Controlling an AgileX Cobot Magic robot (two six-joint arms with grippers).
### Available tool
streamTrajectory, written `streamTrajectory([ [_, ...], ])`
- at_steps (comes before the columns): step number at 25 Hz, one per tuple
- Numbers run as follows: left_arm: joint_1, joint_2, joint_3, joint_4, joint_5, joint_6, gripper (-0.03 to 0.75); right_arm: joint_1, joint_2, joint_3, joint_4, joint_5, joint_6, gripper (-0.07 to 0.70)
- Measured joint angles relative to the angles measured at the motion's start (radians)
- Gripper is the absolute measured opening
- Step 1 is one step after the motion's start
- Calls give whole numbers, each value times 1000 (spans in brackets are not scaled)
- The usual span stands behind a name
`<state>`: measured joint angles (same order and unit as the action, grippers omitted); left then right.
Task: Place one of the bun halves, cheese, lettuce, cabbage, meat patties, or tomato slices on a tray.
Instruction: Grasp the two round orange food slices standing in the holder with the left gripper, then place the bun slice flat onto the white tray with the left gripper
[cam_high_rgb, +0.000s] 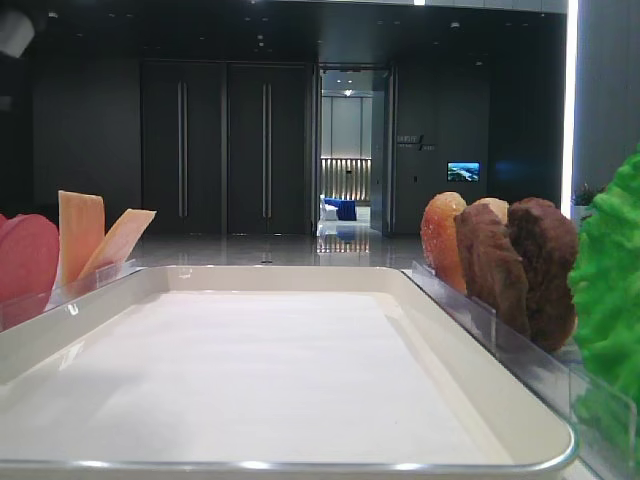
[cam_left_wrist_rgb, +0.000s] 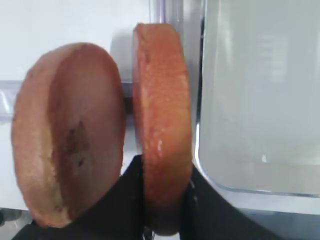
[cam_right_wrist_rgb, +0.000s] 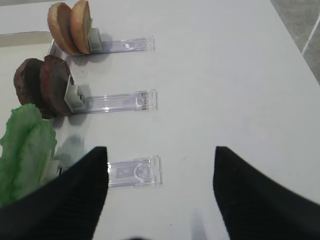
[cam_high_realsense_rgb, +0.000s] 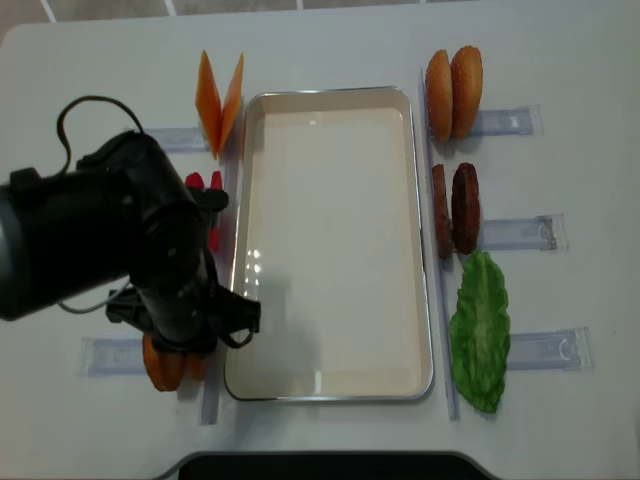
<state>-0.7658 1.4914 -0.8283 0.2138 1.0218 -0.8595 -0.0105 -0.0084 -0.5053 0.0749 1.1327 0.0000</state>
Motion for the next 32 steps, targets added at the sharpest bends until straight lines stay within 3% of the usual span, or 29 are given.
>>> streamTrajectory([
  [3, 0, 1, -82, 4, 37, 14, 126, 0, 0, 0, 0, 0, 0, 433],
  [10, 0, 1, -311, -6, 46, 59, 125, 0, 0, 0, 0, 0, 0, 433],
  [16, 0, 1, -351, 0, 65, 88, 125, 0, 0, 0, 0, 0, 0, 433],
  [18, 1, 1, -351, -31, 40, 125, 124, 0, 0, 0, 0, 0, 0, 433],
  [23, 55, 2, -351, -219, -87, 259, 124, 0, 0, 0, 0, 0, 0, 433],
  [28, 82, 3, -351, -277, -134, 345, 123, 0, 0, 0, 0, 0, 0, 433],
  [32, 109, 6, -351, -417, -215, 441, 123, 0, 0, 0, 0, 0, 0, 433],
])
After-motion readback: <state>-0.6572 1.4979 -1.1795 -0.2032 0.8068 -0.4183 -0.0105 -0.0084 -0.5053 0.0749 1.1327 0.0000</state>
